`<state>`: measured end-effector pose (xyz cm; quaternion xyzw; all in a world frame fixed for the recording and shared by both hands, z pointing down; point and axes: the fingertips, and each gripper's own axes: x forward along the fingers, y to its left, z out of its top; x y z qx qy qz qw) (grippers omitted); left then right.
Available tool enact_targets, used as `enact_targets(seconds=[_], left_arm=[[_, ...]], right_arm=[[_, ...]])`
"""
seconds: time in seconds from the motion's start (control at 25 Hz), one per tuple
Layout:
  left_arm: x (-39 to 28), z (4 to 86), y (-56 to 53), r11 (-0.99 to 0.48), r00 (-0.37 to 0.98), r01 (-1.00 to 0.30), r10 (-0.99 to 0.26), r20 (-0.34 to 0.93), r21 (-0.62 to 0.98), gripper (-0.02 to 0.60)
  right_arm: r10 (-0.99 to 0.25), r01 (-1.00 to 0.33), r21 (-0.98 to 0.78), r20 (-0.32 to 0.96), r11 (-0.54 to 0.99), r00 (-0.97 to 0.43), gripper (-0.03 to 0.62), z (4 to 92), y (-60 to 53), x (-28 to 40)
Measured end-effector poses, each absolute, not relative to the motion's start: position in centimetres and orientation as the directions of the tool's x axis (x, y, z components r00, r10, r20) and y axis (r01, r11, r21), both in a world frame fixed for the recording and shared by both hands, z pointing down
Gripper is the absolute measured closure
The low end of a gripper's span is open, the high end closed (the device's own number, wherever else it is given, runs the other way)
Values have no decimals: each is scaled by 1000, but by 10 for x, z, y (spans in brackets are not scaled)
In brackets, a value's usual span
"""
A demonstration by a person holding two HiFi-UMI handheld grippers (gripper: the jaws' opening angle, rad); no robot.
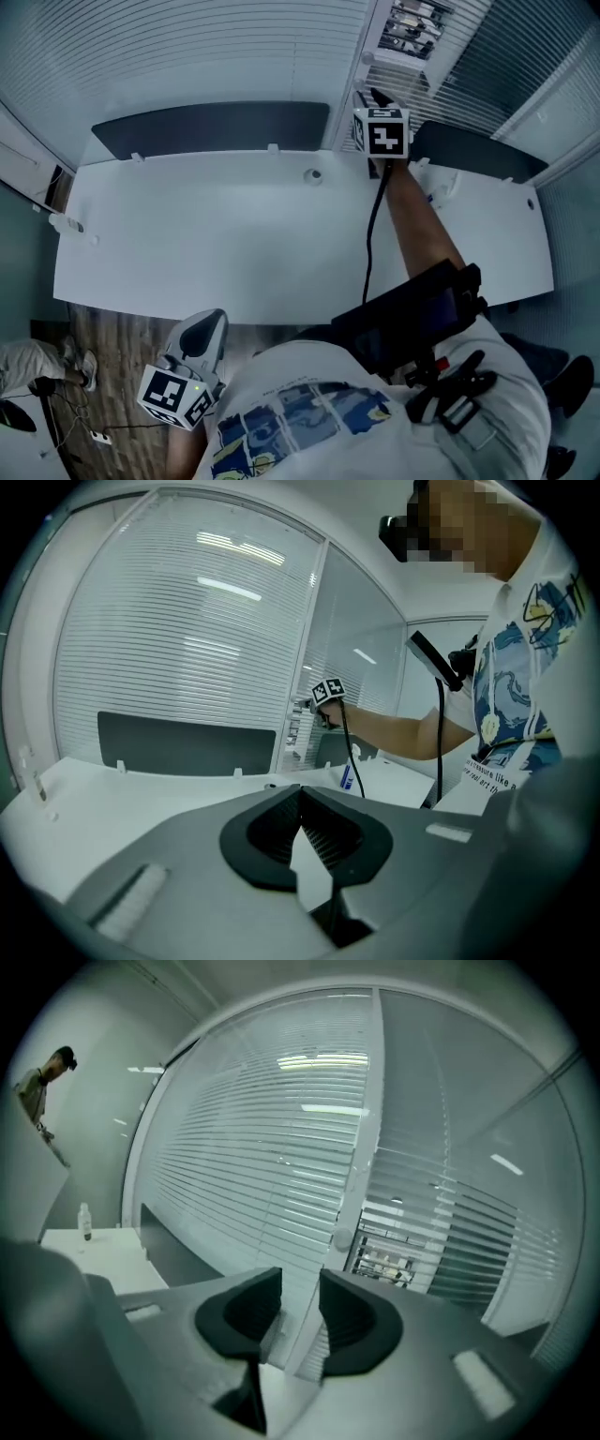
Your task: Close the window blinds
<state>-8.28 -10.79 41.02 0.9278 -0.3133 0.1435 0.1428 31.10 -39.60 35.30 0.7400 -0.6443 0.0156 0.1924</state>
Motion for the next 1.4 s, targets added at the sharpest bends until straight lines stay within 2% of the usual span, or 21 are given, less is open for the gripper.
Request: enact_targets(seconds=[0.32, 0.52, 0.92, 1.12, 1.4], left_arm=[[-98, 409, -83, -838, 827, -518, -441, 347, 169, 575], [-117, 415, -59, -871, 856, -462, -389, 340, 167, 575], [-144, 422, -4, -916, 898, -358, -285, 335, 183, 575], [-143, 426, 31, -937, 917, -297, -227, 328, 184, 575], [-129, 416, 71, -945, 920, -283, -219, 325, 164, 575]], right_arm=[[-946, -992, 119, 316, -32, 68, 470, 380, -292, 252], [-942, -995, 100, 335, 24, 11, 473, 396, -216, 196], [-932, -993, 6, 348, 114, -105, 521, 410, -66, 93], [-923, -990, -25, 359, 135, -135, 547, 410, 2, 64], [-932, -982, -33, 312, 186, -186, 565, 397, 64, 44]])
